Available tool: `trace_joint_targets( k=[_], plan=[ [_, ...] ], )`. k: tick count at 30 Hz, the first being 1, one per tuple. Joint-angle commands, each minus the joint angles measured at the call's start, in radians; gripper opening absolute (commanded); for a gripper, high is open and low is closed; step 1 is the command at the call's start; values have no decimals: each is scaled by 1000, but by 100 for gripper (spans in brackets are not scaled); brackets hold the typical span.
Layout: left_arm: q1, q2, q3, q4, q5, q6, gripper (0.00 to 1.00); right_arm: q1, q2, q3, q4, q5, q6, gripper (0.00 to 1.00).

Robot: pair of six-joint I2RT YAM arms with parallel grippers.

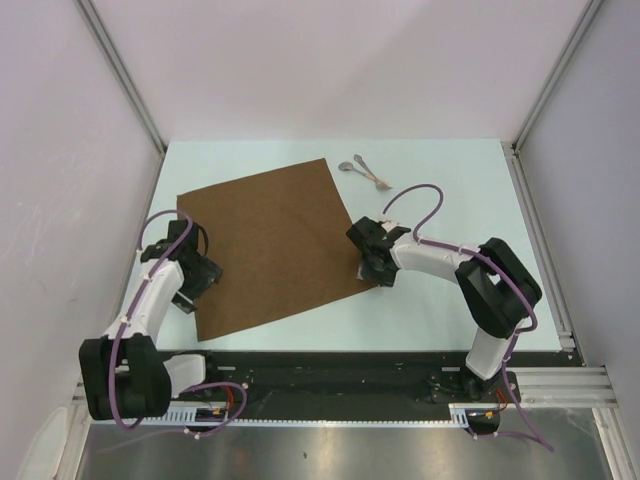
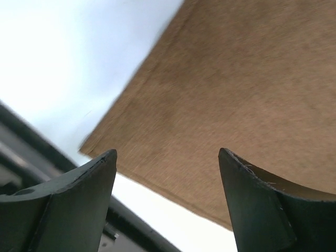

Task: Fold the napkin into a case and place the utensils inside
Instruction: Pick up the flattened napkin from the center of the board.

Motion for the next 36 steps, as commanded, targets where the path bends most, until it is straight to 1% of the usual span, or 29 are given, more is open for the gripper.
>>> trace_joint_targets(
  k=[1,2,3,4,5,6,7,8,10,11,13,14,17,19,21,22,24,27,30,32,33,36],
  plan=[
    [-3,23,74,-149,-28,-41,83,4,-4,-25,50,10,81,44],
    [-2,17,76,-170,-25,-44,83,3,-4,-32,56,9,84,41],
    [1,-8,70,-172,-18,-46,83,1,-4,-39,75,3,82,31],
    [7,-21,62,-175,0,-50,83,-4,-4,-39,81,3,76,26],
    [13,-35,39,-183,11,-65,83,-7,-7,-38,84,1,72,15],
    [18,-55,28,-194,21,-76,82,-10,-13,-30,87,0,55,9],
    [32,-61,16,-204,61,-87,81,-10,-21,-27,90,0,49,4],
    [38,-65,-7,-213,75,-108,78,-8,-29,-24,89,3,44,0],
    [41,-68,-27,-241,84,-125,73,-5,-55,-24,101,6,26,0],
    [46,-66,-32,-258,66,-151,66,-2,-59,-21,105,7,24,0],
    [76,-54,-48,-276,55,-167,59,-2,-64,-22,112,-3,20,0],
    [89,-48,-56,-278,34,-170,49,-2,-67,-25,122,-8,21,0],
    [138,-25,-116,-255,9,-161,28,-7,-72,-35,148,-40,21,0],
    [185,-9,-136,-249,-3,-155,23,-8,-73,-36,158,-52,20,0],
    [187,-5,-118,-273,-33,-173,25,-16,-76,-35,162,-65,20,0],
    [188,-8,-104,-278,-46,-182,30,-19,-81,-36,165,-66,20,0],
    [204,-11,-108,-255,-51,-182,31,-22,-95,-41,173,-65,20,0],
    [210,35,-133,-194,-14,-185,38,-37,-107,-53,185,-72,18,0],
    [210,79,-168,-132,9,-181,41,-42,-110,-56,190,-83,15,0],
    [210,87,-174,-99,-3,-175,44,-45,-113,-58,190,-88,12,0],
    [210,89,-174,-88,-8,-170,47,-47,-115,-59,190,-88,10,0],
    [210,101,-190,-54,0,-155,50,-51,-116,-61,193,-88,9,0]
  ],
)
